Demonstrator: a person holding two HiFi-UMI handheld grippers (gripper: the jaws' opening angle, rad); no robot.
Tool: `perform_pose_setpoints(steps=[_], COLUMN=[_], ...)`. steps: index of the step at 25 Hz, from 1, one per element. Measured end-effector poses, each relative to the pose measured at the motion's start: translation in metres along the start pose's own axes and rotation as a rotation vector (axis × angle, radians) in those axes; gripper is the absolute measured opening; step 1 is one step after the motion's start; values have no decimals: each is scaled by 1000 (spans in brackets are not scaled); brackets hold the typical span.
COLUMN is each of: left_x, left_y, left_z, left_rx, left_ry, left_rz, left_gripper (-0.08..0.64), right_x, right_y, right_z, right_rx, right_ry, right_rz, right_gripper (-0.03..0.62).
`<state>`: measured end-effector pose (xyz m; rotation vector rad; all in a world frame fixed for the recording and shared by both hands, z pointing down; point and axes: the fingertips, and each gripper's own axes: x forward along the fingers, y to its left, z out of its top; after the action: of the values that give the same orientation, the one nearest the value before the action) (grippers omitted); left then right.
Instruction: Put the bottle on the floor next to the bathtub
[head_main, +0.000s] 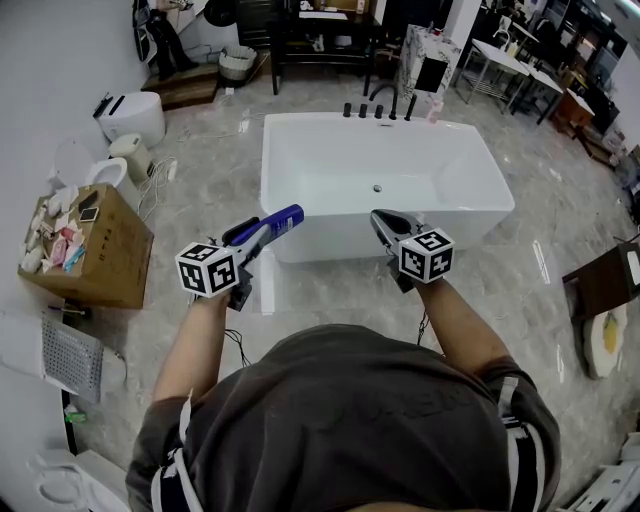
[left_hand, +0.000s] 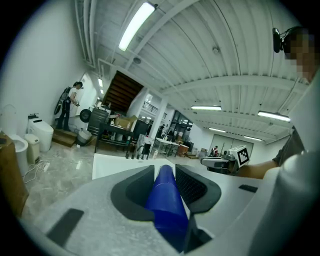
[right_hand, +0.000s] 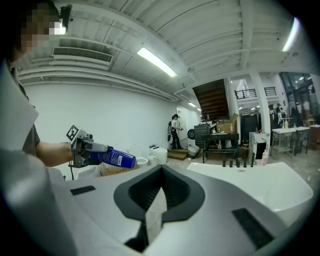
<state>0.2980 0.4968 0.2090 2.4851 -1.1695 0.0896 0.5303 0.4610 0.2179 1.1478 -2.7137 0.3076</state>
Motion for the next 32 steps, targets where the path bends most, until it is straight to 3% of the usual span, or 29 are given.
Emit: perform_pose_setpoints(steps=[10,14,20,27,32], left_x=[-47,-76,-107,-91,-32], left_y=[48,75,142,236,346], left_z=[20,27,34,45,73], left_rx=[-22,-9,-49,-90,-102], left_ry=[-15,-1,-13,-20,-11], left_rz=[-26,-28,24,105,161], left_gripper=[130,130,130,130,130], right_x=[60,98,175,296,431], right_y=[42,73,102,76,16], right_z=[18,22,24,36,44], right_rx=[0,-1,-4,9,36], right_ry=[-5,-16,5,0,-11], right_rz=[-21,7,68,139,195], right_gripper=[-8,-8,-8,-8,-8])
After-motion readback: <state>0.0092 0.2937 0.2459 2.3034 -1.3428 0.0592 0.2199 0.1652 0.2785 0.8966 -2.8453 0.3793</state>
